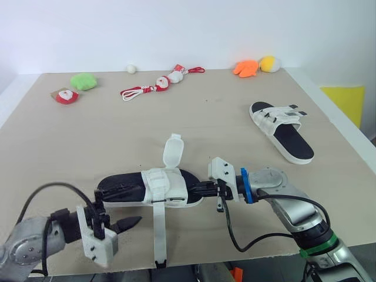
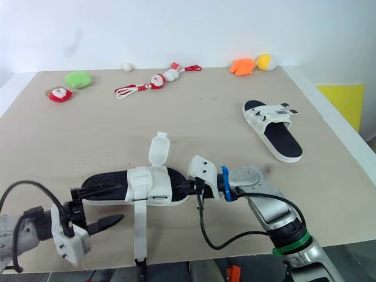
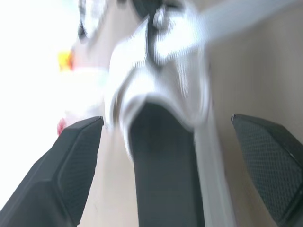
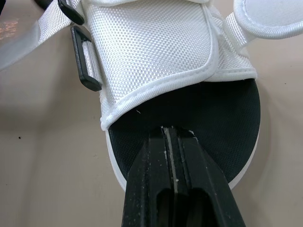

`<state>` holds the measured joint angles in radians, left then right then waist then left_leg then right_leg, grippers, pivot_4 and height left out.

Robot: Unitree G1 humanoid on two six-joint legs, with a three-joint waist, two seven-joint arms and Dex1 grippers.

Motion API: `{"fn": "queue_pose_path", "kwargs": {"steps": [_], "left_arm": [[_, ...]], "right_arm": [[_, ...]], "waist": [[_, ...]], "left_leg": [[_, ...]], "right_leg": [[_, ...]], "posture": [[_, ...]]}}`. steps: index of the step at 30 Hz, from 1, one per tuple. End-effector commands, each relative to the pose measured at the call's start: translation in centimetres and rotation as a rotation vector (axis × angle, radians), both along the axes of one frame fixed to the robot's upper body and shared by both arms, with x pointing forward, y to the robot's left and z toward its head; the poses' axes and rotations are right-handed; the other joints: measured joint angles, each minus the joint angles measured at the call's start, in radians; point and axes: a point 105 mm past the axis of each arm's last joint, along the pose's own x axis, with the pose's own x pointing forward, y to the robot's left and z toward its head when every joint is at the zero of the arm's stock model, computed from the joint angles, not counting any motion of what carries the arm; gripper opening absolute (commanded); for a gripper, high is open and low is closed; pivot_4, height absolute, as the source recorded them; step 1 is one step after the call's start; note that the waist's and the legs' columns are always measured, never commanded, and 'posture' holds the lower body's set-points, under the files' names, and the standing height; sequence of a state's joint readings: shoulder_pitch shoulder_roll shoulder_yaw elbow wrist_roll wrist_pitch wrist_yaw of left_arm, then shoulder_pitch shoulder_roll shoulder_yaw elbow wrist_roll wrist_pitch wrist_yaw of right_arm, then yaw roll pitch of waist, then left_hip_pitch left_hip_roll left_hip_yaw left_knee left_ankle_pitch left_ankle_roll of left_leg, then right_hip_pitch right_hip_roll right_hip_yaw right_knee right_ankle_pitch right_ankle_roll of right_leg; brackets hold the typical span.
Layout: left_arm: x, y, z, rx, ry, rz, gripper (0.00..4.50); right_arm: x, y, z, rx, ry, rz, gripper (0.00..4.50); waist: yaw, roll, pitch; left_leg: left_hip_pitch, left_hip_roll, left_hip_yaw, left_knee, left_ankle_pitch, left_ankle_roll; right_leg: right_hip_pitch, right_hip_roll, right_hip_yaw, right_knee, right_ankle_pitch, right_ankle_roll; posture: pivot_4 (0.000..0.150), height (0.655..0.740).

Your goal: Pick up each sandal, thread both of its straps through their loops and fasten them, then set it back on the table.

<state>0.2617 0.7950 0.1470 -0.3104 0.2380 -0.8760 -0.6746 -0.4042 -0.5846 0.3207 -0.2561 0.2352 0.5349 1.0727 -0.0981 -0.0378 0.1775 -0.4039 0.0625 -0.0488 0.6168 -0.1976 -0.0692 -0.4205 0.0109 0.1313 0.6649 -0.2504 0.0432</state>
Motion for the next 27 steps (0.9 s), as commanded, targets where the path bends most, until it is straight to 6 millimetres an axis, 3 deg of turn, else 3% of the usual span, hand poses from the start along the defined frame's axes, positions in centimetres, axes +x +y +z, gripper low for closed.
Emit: {"fn": "queue_pose_path", "kwargs": {"steps": [1,12,25,27], "left_arm": [[-1.1,-1.2,0.0,-0.021,-0.068,-0.108,4.47],[-4.5,-4.9,-1.8,-0.103,0.001,-0.310,4.47],[-4.9,-5.6,-2.4,-0.066,0.062,-0.327,4.47],[-4.7,-5.7,-2.3,-0.062,0.065,-0.322,3.93]], "right_arm": [[-1.1,-0.1,-2.2,-0.050,0.086,0.023,0.00],[-1.3,-0.6,-2.0,-0.053,0.082,-0.004,0.00],[-1.2,-0.6,-1.8,-0.052,0.082,-0.015,0.00],[-1.1,-0.6,-1.8,-0.051,0.082,-0.017,0.00]], "waist": [[0.000,0.000,0.000],[0.002,0.001,0.000],[0.003,0.001,-0.001],[0.003,0.001,-0.001]], "left_leg": [[0.000,0.000,0.000,0.000,0.000,0.000],[0.000,0.000,0.001,0.000,0.000,0.000],[0.003,0.000,0.001,0.001,0.000,0.000],[0.003,0.000,0.001,0.001,0.000,0.000]], "right_leg": [[0.000,0.000,0.000,0.000,0.000,0.000],[0.001,0.000,0.002,0.000,0.000,0.004],[0.003,0.000,0.002,0.000,0.000,0.004],[0.004,0.000,0.002,0.000,0.000,0.004]], "posture": [[0.150,0.7400],[0.150,0.7400],[0.150,0.7400],[0.150,0.7400]]}}
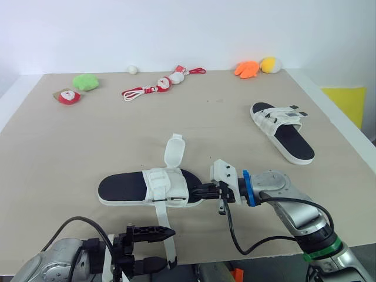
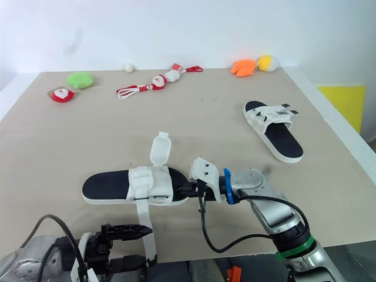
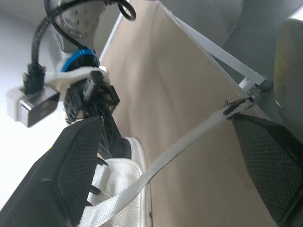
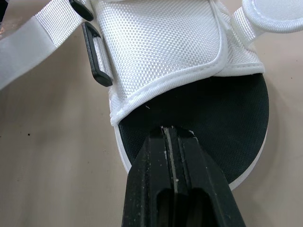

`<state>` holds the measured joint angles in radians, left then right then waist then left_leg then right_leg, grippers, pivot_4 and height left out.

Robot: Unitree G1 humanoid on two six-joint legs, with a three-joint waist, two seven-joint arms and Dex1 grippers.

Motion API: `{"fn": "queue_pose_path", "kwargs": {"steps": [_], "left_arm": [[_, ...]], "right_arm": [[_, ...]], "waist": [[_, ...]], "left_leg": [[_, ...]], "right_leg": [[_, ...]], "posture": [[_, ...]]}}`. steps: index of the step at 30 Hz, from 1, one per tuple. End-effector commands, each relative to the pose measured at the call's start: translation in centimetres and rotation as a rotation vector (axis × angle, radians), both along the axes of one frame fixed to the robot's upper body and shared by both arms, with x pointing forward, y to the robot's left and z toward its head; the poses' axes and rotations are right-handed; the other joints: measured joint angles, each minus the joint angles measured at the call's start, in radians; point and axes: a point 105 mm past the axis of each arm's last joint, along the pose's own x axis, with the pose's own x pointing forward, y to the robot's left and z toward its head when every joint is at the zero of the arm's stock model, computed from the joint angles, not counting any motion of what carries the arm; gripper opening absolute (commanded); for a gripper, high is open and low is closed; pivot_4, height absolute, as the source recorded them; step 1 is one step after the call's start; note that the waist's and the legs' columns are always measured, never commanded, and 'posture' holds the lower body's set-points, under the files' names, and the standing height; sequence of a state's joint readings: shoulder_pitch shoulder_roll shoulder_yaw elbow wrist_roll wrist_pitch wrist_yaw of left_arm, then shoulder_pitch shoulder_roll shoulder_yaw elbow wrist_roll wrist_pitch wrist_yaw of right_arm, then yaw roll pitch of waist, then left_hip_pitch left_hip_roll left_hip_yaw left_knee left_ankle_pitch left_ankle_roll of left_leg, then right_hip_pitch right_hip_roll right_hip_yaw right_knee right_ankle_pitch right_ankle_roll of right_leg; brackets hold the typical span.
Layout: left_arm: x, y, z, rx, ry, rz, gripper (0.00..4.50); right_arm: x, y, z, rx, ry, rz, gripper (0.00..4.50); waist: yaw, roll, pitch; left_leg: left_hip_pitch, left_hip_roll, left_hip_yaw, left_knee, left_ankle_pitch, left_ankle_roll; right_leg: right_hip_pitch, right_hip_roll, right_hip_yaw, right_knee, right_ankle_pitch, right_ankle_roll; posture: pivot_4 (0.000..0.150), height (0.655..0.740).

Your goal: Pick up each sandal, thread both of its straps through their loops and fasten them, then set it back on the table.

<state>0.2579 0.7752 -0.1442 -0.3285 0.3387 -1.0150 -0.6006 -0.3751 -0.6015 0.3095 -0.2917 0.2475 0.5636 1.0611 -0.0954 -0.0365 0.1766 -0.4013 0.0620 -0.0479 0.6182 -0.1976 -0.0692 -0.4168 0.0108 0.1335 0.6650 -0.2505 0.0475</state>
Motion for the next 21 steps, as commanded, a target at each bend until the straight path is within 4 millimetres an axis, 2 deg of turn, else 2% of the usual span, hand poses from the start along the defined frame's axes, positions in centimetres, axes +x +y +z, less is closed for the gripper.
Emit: {"fn": "queue_pose_path", "kwargs": {"steps": [1,2,4,5,10,11,15,21], "left_arm": [[0.0,-0.4,0.7,0.000,-0.009,-0.014,3.66],[0.1,-0.5,0.8,-0.001,-0.007,-0.013,3.52],[0.2,-0.6,1.1,-0.002,-0.003,-0.014,2.33],[0.3,-0.6,1.1,-0.001,0.003,-0.014,2.08],[0.5,-0.8,1.4,-0.003,0.017,-0.018,0.24],[0.5,-0.9,1.5,-0.004,0.019,-0.018,0.08],[0.7,-1.1,2.1,-0.031,0.048,-0.018,0.08],[1.4,-1.1,4.1,-0.131,0.155,0.027,0.08]], "right_arm": [[-0.6,-0.1,-1.6,-0.046,0.064,0.002,0.00],[-0.6,-0.1,-1.6,-0.046,0.064,0.001,0.00],[-0.6,-0.1,-1.6,-0.045,0.064,0.001,0.00],[-0.6,-0.1,-1.5,-0.045,0.063,0.000,0.00],[-0.5,-0.1,-1.5,-0.045,0.061,-0.002,0.00],[-0.4,-0.1,-1.5,-0.045,0.060,-0.003,0.00],[-0.4,-0.1,-1.4,-0.045,0.060,-0.003,0.00],[-0.2,-0.1,-1.4,-0.045,0.060,-0.002,0.00]], "waist": [[0.000,0.000,0.000],[0.000,0.000,0.000],[0.000,0.000,0.000],[0.000,0.000,0.000],[0.000,0.000,0.000],[0.000,0.000,0.000],[0.000,0.000,0.000],[0.000,0.000,0.000]], "left_leg": [[0.000,0.000,0.000,0.000,0.000,0.000],[0.000,0.000,0.000,0.000,0.000,0.000],[0.000,0.000,0.000,0.000,0.000,0.000],[0.000,0.000,0.000,0.000,0.000,0.000],[0.001,0.000,0.000,0.000,0.000,0.000],[0.001,0.000,0.000,0.000,0.000,0.000],[0.001,0.000,0.000,0.000,0.000,0.000],[0.001,0.000,0.000,0.000,0.000,0.000]], "right_leg": [[0.000,0.000,0.000,0.000,0.000,0.000],[0.000,0.000,0.000,0.000,0.000,0.000],[0.000,0.000,0.000,0.000,0.000,0.000],[0.000,0.000,0.000,0.000,0.000,0.000],[0.000,0.000,0.000,0.000,0.000,0.000],[0.000,0.000,0.000,0.000,0.000,0.000],[0.000,0.000,0.000,0.000,0.000,0.000],[0.000,0.000,0.000,0.001,0.000,0.001]], "posture": [[0.150,0.7400],[0.150,0.7400],[0.150,0.7400],[0.150,0.7400],[0.150,0.7400],[0.150,0.7400],[0.150,0.7400],[0.150,0.7400]]}}
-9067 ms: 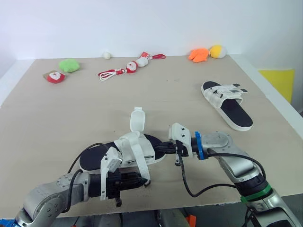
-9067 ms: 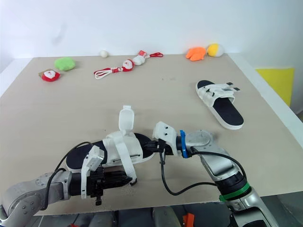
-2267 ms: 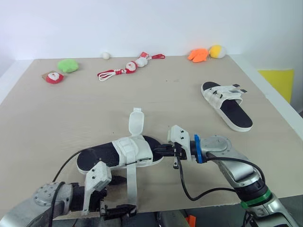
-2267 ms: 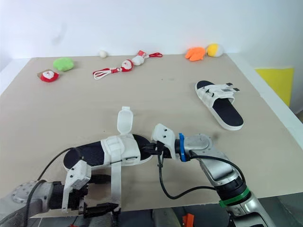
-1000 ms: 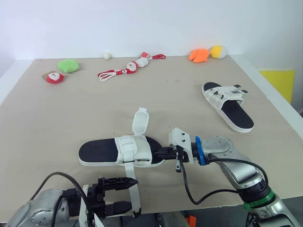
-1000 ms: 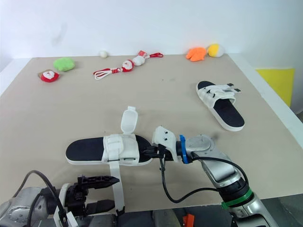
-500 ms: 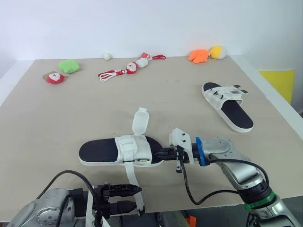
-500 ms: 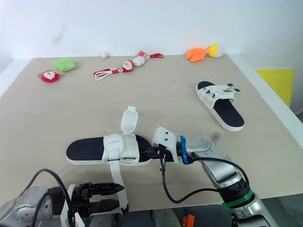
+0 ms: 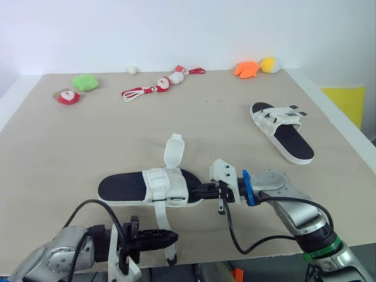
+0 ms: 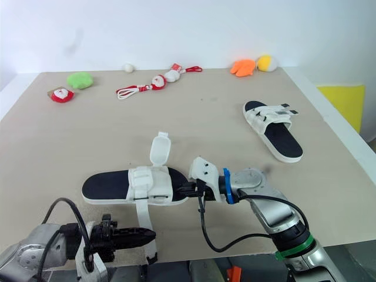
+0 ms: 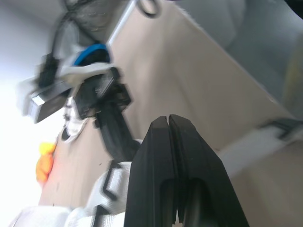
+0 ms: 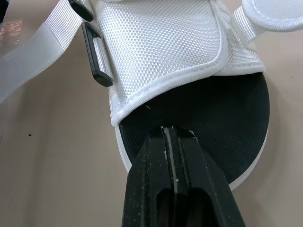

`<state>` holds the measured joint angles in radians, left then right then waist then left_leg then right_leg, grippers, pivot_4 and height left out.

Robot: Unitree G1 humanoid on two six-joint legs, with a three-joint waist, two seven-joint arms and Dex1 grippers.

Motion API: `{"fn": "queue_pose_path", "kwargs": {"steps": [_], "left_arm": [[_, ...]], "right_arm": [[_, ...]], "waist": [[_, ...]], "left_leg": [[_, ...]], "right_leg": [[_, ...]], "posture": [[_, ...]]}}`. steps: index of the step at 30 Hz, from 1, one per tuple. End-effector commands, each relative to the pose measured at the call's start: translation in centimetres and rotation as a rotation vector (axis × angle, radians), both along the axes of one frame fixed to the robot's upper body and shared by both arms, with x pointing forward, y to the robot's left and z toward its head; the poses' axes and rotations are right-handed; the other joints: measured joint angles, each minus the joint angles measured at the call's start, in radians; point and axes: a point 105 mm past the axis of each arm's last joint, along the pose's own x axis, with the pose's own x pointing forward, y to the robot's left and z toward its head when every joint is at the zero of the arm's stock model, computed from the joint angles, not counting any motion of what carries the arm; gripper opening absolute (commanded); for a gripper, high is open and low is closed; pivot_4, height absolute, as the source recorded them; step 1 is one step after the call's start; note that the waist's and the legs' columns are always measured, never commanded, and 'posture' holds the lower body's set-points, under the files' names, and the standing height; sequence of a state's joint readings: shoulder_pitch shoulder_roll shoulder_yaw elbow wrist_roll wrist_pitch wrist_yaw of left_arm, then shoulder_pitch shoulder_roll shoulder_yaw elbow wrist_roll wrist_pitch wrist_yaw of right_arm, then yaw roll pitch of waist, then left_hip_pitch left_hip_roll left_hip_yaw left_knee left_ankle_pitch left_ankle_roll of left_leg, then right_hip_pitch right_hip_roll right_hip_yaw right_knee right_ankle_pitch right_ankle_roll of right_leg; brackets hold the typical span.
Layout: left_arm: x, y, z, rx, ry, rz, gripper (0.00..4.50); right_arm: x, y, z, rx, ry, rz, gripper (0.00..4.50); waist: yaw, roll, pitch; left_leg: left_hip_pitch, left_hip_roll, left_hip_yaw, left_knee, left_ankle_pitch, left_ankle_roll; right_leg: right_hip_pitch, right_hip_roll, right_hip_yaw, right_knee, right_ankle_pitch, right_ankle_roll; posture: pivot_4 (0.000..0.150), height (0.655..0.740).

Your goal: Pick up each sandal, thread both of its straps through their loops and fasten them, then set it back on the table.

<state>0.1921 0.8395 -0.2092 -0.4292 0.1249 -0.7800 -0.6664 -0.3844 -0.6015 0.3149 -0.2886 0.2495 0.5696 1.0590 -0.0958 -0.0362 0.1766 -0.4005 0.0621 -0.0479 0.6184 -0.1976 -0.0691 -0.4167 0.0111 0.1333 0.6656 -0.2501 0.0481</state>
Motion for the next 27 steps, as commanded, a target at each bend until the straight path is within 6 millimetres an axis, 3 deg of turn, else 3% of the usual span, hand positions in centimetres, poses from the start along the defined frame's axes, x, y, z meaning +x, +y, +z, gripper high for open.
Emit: {"fn": "queue_pose_path", "kwargs": {"steps": [1,5,8,14,19,27], "left_arm": [[-0.2,-0.4,2.0,-0.048,0.014,-0.022,0.08],[0.3,0.3,2.5,-0.044,-0.065,0.018,0.08],[0.6,1.7,2.1,-0.030,-0.117,0.070,0.79],[-0.7,4.5,-0.5,0.036,-0.190,0.087,3.40],[-1.3,4.8,-2.8,0.090,-0.182,0.066,3.40],[-1.4,2.4,-4.3,0.077,-0.168,0.020,3.40]], "right_arm": [[-0.3,-0.2,-1.5,-0.043,0.058,-0.002,0.00],[-0.3,-0.1,-1.5,-0.041,0.056,0.002,0.00],[-0.3,-0.1,-1.5,-0.038,0.056,0.002,0.00],[-0.6,-0.1,-1.8,-0.038,0.063,0.004,0.00],[-0.5,0.1,-1.7,-0.033,0.063,0.006,0.00],[-0.8,-0.5,-1.5,-0.049,0.069,0.001,0.00]], "waist": [[0.000,0.000,0.000],[-0.001,0.000,0.000],[-0.002,0.000,0.000],[-0.001,0.000,0.000],[-0.001,0.000,0.000],[-0.001,0.000,-0.001]], "left_leg": [[0.000,0.000,0.000,0.000,0.000,0.000],[0.001,0.000,0.000,0.000,0.000,0.000],[0.001,0.000,0.000,0.000,0.000,0.000],[0.002,0.000,0.001,0.000,0.000,0.000],[0.002,0.000,0.002,0.001,0.000,0.000],[0.002,0.000,0.002,0.000,0.000,0.000]], "right_leg": [[0.000,0.000,0.000,0.000,0.000,0.000],[0.000,0.000,0.000,0.000,0.000,0.000],[0.001,0.000,0.000,0.000,0.000,0.000],[0.001,0.000,0.000,0.000,0.000,0.000],[0.001,0.000,0.001,0.000,0.000,-0.001],[0.001,0.000,0.001,0.000,0.000,0.000]], "posture": [[0.150,0.7400],[0.150,0.7400],[0.150,0.7400],[0.150,0.7400],[0.150,0.7400],[0.150,0.7400]]}}
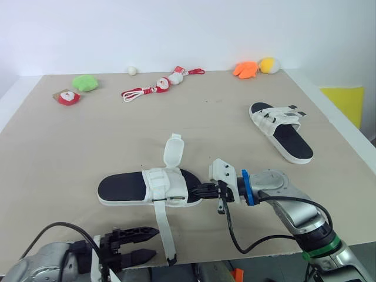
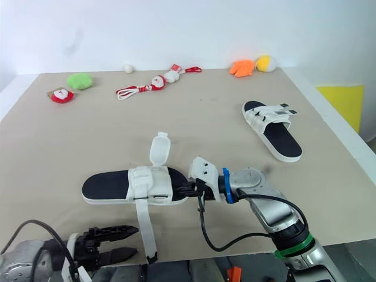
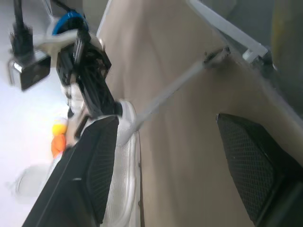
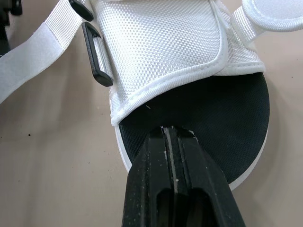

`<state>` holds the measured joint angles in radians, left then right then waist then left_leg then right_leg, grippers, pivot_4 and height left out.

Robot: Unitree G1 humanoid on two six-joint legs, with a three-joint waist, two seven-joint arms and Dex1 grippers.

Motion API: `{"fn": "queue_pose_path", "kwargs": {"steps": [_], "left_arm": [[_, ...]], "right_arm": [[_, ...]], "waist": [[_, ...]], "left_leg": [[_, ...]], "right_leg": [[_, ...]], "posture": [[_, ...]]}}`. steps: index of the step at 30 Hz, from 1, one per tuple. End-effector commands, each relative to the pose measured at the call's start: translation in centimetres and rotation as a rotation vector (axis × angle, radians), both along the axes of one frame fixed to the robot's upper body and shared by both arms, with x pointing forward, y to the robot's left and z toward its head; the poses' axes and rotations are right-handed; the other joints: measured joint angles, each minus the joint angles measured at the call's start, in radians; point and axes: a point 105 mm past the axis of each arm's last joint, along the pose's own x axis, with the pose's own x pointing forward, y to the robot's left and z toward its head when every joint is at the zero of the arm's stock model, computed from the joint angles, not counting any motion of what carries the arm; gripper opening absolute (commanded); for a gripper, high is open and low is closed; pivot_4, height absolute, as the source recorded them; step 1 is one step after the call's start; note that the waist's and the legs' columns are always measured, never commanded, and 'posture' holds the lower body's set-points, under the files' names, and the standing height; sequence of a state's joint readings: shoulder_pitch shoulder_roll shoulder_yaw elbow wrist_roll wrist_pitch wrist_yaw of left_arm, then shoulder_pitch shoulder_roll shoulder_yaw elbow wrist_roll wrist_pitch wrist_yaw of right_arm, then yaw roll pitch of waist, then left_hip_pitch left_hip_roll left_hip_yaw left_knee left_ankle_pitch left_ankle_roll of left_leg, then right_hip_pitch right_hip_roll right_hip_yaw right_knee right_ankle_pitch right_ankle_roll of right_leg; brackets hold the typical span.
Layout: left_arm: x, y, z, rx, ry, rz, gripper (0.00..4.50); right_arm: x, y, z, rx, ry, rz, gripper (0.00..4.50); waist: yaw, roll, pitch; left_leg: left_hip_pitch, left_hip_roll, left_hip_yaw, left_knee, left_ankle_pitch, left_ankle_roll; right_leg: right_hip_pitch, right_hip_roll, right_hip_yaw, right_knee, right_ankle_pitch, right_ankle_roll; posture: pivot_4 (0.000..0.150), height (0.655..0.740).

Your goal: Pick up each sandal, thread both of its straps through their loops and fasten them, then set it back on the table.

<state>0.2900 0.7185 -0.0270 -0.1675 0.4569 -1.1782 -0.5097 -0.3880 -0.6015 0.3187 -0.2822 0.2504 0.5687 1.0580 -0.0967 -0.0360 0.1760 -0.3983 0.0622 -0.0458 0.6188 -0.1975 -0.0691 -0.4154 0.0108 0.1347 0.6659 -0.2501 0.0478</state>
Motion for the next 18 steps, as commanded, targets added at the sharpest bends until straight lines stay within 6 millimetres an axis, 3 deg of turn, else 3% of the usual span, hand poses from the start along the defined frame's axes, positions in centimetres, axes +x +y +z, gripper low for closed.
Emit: {"fn": "queue_pose_path", "kwargs": {"steps": [1,15,18], "left_arm": [[-0.5,-0.8,-0.3,0.000,0.004,-0.026,3.40],[-0.4,-3.1,-0.9,0.012,0.023,-0.111,3.40],[-0.1,-3.4,-0.8,0.009,0.029,-0.118,2.53]], "right_arm": [[-0.9,-0.6,-1.4,-0.051,0.068,0.002,0.00],[-1.6,-1.0,-1.4,-0.069,0.089,0.006,0.00],[-1.5,-1.0,-1.3,-0.067,0.085,0.003,0.00]], "waist": [[0.001,0.001,-0.001],[0.019,0.002,-0.003],[0.019,0.002,-0.003]], "left_leg": [[0.000,0.000,0.000,0.000,0.000,0.000],[0.006,-0.001,0.000,0.000,-0.001,-0.001],[0.006,-0.001,0.000,0.000,-0.001,-0.001]], "right_leg": [[0.000,0.000,0.000,0.000,0.000,0.000],[0.006,-0.001,0.001,0.000,-0.002,0.001],[0.007,-0.001,0.001,0.000,-0.002,0.001]], "posture": [[0.150,0.7400],[0.150,0.7400],[0.150,0.7400]]}}
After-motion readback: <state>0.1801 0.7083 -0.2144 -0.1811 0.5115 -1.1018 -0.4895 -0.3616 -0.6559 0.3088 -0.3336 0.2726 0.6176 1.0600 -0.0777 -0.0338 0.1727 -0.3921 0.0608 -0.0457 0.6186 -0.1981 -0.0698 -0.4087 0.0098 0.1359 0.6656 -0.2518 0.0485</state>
